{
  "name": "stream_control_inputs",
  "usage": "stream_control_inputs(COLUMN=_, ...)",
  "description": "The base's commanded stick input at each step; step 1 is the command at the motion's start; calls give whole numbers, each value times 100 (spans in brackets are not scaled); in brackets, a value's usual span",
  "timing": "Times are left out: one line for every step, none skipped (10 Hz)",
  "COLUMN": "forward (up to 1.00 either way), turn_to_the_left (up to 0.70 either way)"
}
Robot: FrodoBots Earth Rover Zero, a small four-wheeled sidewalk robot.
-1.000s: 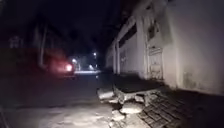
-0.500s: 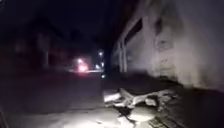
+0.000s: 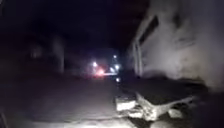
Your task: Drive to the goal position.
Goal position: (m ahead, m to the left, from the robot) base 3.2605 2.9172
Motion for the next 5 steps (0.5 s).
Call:
stream_control_inputs(forward=67, turn_to_the_left=34)
stream_control_inputs(forward=67, turn_to_the_left=34)
stream_control_inputs(forward=63, turn_to_the_left=32)
stream_control_inputs(forward=62, turn_to_the_left=38)
stream_control_inputs(forward=59, turn_to_the_left=59)
